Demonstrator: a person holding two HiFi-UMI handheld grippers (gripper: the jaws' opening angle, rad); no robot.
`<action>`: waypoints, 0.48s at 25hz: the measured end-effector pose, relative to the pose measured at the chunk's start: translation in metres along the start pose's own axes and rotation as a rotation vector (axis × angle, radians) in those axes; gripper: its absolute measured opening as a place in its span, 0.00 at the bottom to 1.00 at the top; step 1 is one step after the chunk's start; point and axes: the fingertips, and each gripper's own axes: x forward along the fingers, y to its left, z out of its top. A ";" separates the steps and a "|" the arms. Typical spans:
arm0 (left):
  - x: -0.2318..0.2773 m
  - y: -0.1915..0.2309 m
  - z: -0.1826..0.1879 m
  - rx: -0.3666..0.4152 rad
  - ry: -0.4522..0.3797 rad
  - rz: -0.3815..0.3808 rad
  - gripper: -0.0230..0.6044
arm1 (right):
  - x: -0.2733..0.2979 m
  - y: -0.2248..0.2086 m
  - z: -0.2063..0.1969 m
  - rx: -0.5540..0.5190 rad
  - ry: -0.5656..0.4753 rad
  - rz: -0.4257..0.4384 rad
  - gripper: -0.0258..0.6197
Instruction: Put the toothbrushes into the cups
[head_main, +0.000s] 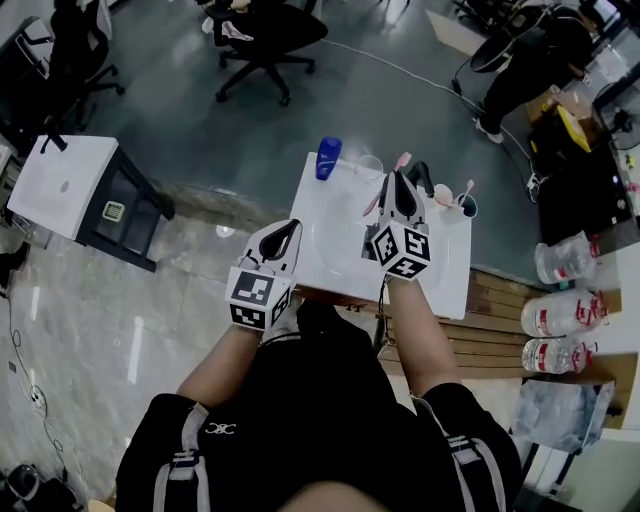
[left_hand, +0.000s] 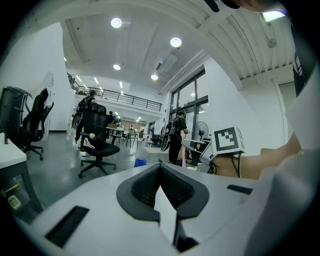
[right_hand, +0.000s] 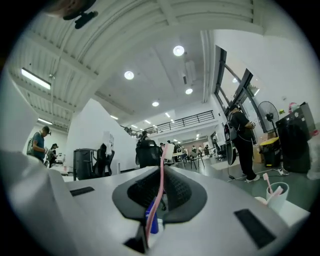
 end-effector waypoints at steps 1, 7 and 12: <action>0.007 -0.002 0.000 0.003 0.004 -0.004 0.06 | 0.003 -0.009 0.000 0.003 -0.006 -0.018 0.09; 0.042 -0.003 0.000 0.022 0.027 -0.002 0.06 | 0.028 -0.055 0.001 0.020 -0.073 -0.100 0.09; 0.069 0.011 0.002 0.018 0.052 0.021 0.06 | 0.064 -0.074 -0.006 0.028 -0.094 -0.114 0.09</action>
